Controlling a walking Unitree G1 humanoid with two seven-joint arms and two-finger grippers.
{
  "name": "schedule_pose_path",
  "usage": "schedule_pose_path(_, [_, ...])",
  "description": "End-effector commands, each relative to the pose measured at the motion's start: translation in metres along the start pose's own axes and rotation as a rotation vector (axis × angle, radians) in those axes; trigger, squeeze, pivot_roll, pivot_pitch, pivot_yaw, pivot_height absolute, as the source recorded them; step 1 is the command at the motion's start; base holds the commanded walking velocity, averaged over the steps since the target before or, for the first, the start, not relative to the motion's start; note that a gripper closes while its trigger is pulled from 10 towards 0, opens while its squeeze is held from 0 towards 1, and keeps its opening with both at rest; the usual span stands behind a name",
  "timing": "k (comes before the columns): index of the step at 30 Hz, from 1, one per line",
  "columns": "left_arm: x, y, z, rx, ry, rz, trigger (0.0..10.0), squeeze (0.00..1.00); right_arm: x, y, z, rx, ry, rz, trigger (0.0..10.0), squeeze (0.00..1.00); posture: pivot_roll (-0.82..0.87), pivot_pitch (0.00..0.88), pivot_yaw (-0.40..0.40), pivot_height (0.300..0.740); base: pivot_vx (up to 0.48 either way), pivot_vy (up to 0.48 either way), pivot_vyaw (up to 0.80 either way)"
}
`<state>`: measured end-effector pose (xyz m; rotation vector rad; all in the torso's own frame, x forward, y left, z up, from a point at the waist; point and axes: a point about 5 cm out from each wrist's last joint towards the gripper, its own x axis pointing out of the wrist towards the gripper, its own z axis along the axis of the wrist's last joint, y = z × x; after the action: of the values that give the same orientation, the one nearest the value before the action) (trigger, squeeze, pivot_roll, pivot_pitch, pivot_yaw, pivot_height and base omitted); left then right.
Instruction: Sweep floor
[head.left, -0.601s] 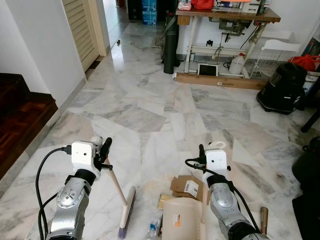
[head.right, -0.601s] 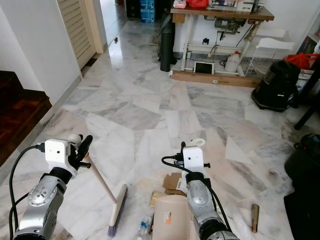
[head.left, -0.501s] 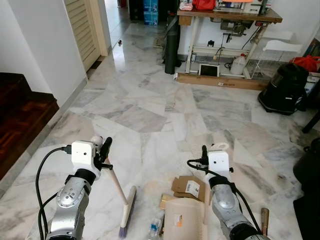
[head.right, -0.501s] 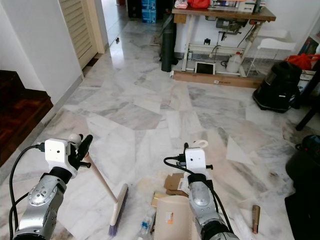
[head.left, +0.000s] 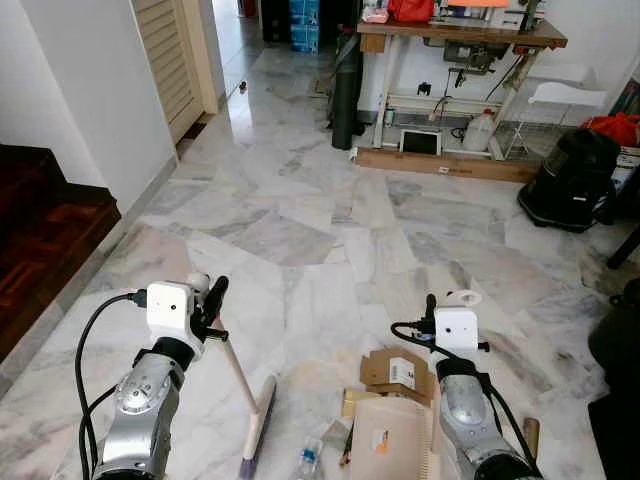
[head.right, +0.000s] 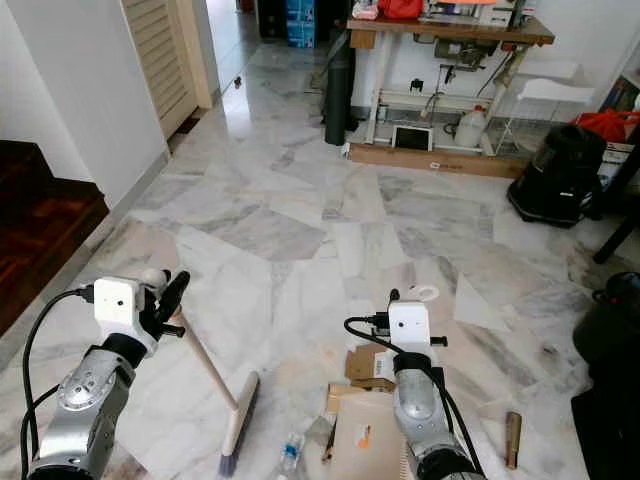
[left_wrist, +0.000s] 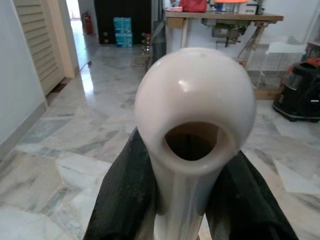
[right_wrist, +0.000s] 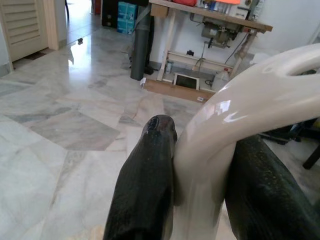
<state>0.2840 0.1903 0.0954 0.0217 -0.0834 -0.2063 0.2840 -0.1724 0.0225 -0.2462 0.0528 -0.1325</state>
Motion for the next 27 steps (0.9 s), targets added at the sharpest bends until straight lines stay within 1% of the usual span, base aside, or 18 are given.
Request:
schedule_pose_path(1, [0.007, -0.003, 0.008, -0.009, -0.029, -0.020, 10.0, 0.00, -0.006, -0.001, -0.009, -0.022, 0.045, 0.001, 10.0, 0.00, 0.08, 0.000, -0.011, 0.740, 0.000, 0.000, 0.00])
schedule_pose_path(4, [0.006, -0.002, 0.009, -0.006, -0.029, -0.025, 10.0, 0.00, -0.010, 0.004, -0.013, -0.019, 0.063, 0.015, 10.0, 0.00, 0.09, 0.000, -0.003, 0.740, 0.000, 0.000, 0.00])
schedule_pose_path(8, [0.006, -0.001, 0.010, -0.004, -0.027, -0.027, 10.0, 0.00, -0.012, 0.007, -0.014, -0.015, 0.069, 0.021, 10.0, 0.00, 0.09, 0.005, 0.001, 0.740, 0.000, 0.000, 0.00])
schedule_pose_path(12, [0.012, 0.002, 0.012, -0.045, -0.037, -0.001, 10.0, 0.00, -0.015, 0.013, -0.017, -0.015, 0.088, 0.044, 10.0, 0.00, 0.10, 0.017, 0.002, 0.740, 0.000, 0.000, 0.00])
schedule_pose_path(18, [0.015, 0.005, 0.010, -0.102, -0.038, 0.047, 10.0, 0.00, -0.018, 0.017, -0.020, -0.018, 0.096, 0.065, 10.0, 0.00, 0.09, 0.014, -0.007, 0.740, 0.000, 0.000, 0.00])
schedule_pose_path(20, [0.016, 0.006, 0.011, -0.108, -0.044, 0.052, 10.0, 0.00, -0.016, 0.015, -0.015, -0.004, 0.064, 0.055, 10.0, 0.00, 0.09, 0.013, -0.009, 0.740, 0.000, 0.000, 0.00])
schedule_pose_path(21, [0.018, 0.006, 0.011, -0.109, -0.045, 0.053, 10.0, 0.00, -0.011, 0.012, -0.009, 0.010, 0.034, 0.044, 10.0, 0.00, 0.08, 0.010, -0.009, 0.740, 0.000, 0.000, 0.00])
schedule_pose_path(24, [0.019, 0.004, 0.010, -0.112, -0.046, 0.048, 10.0, 0.00, -0.004, 0.006, -0.001, 0.012, -0.004, 0.023, 10.0, 0.00, 0.07, 0.005, -0.011, 0.740, 0.000, 0.000, 0.00])
schedule_pose_path(25, [0.019, 0.003, 0.010, -0.116, -0.048, 0.045, 10.0, 0.00, 0.001, 0.002, 0.005, 0.014, -0.036, 0.007, 10.0, 0.00, 0.07, 0.000, -0.014, 0.740, 0.000, 0.000, 0.00])
schedule_pose_path(27, [0.020, 0.003, 0.010, -0.118, -0.049, 0.045, 10.0, 0.00, 0.003, 0.000, 0.008, 0.013, -0.045, 0.001, 10.0, 0.00, 0.07, 0.000, -0.015, 0.740, 0.000, 0.000, 0.00])
